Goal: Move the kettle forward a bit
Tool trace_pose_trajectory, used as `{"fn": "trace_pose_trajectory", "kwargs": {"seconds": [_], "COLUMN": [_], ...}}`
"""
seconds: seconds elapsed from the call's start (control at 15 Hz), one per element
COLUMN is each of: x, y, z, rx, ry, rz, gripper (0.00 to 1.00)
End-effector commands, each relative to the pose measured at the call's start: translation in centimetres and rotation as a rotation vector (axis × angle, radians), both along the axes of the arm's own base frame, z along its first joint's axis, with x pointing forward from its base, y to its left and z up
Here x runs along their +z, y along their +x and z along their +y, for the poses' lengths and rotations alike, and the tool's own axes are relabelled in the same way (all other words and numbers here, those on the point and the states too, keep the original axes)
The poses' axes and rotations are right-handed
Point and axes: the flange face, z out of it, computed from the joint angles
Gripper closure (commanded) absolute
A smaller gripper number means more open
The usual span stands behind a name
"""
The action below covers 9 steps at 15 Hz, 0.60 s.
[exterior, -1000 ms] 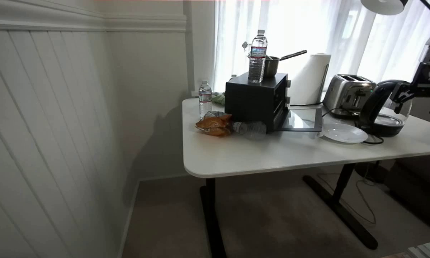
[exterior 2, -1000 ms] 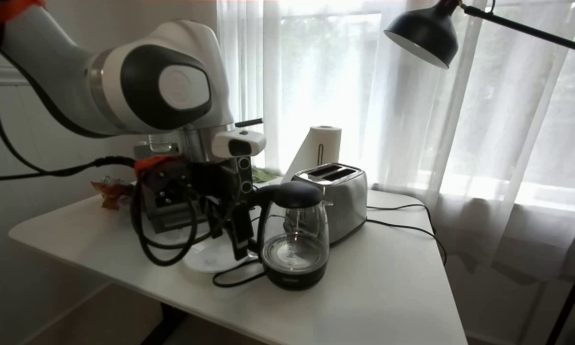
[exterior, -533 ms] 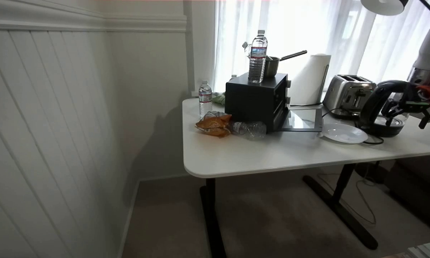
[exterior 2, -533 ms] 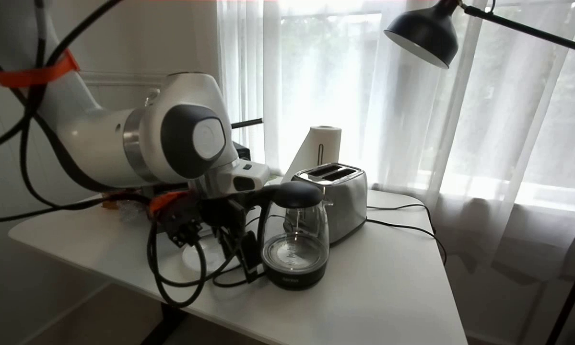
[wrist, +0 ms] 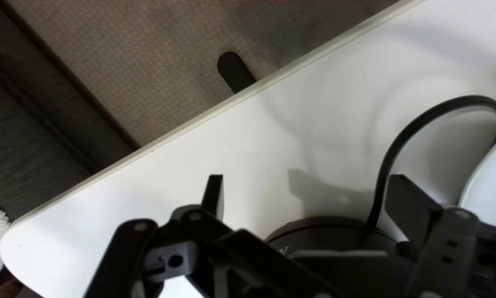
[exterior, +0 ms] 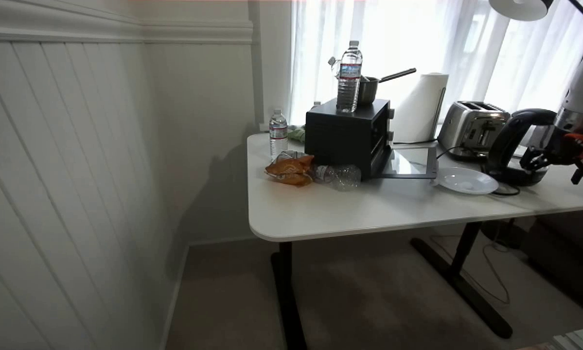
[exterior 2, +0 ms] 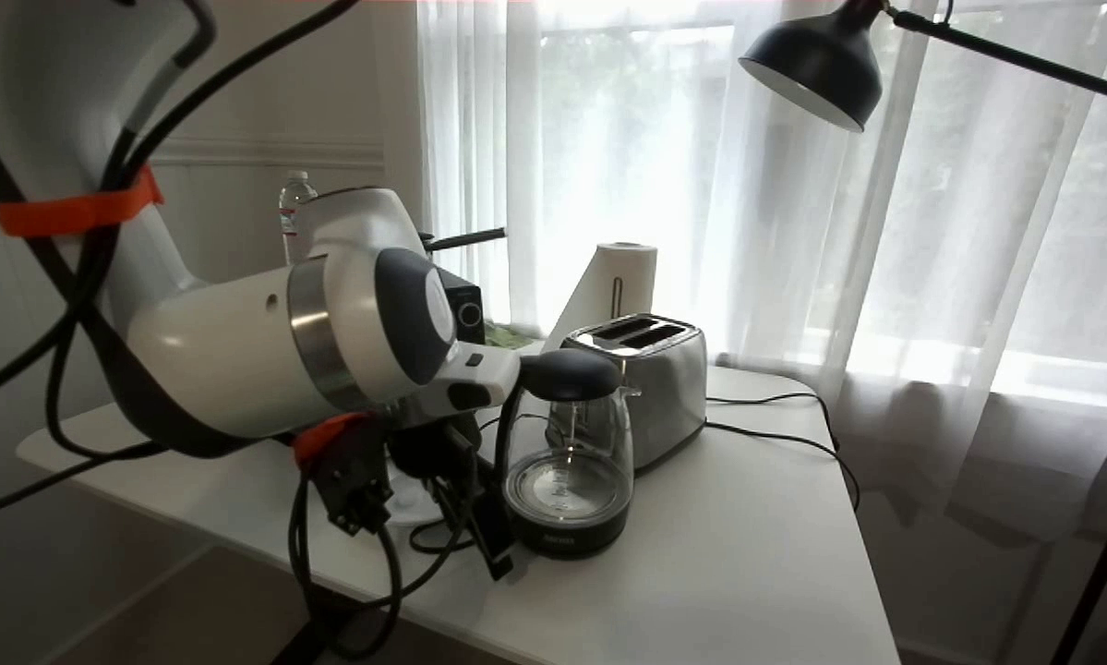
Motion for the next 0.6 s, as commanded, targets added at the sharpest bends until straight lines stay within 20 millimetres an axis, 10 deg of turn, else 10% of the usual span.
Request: {"fn": "trace_pose_trajectory", "kwargs": {"seconds": [0.0, 0.53], "x": [-0.02, -0.32], "y": [-0.07, 0.72], "z": [-0.11, -0.54], "rx": [-0.003, -0.015], "ry": [-0.002, 0.008], "rz": [-0.001, -0.03], "gripper": [0.0, 0.0]}}
